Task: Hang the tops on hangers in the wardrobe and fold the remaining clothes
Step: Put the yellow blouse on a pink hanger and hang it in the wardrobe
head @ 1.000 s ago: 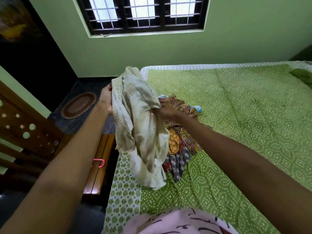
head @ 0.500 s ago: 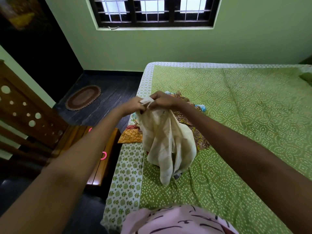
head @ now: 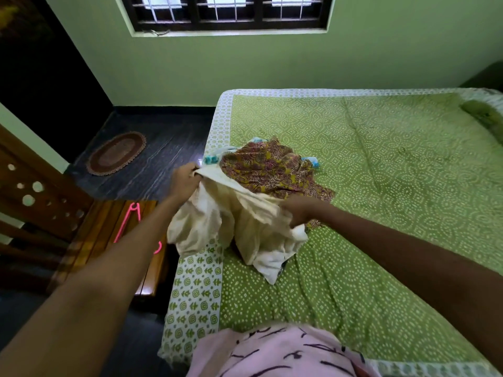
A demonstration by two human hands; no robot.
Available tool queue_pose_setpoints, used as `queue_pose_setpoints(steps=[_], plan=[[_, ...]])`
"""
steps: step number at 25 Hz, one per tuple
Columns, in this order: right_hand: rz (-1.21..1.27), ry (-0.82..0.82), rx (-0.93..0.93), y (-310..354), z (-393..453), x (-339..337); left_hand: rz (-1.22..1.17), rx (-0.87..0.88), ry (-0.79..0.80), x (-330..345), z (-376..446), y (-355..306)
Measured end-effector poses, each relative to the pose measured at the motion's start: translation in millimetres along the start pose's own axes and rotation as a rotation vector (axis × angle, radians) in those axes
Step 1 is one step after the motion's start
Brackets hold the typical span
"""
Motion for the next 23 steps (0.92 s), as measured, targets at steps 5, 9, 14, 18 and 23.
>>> queue_pose_setpoints(steps=[5, 9, 14, 18, 23], plan=[[-0.123, -0.308, -0.027, -13.3, -7.2, 49.0, 0.504, 0.054, 0.33, 33.8, -24.8, 42.1], [0.178, -0.379, 0.099, -37.9, -8.1, 45.8, 0.35, 0.104, 0.381, 59.9, -49.0, 57.2], [0.338, -0.098, 0.249, -46.2, 15.0, 89.7, 0.297, 0.001, 0.28, 98.9, -77.9, 85.1], [0.517, 0.266, 0.345, -39.3, 4.9, 149.3, 0.159, -0.039, 0.306, 116.0, -91.0, 91.6], [1.063, 0.163, 0.157, 21.5, 24.7, 151.5, -0.375, -0.314, 0.382, 141.6, -98.4, 95.5]])
Point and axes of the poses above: each hand's wrist, its own z-axis towards the middle knuckle, its own x-axis out of the palm, y = z × x, the point moved 9 cm from there along z, towards the middle knuckle, and after that the axes turned 14 degrees about y, right-handed, at the moved point
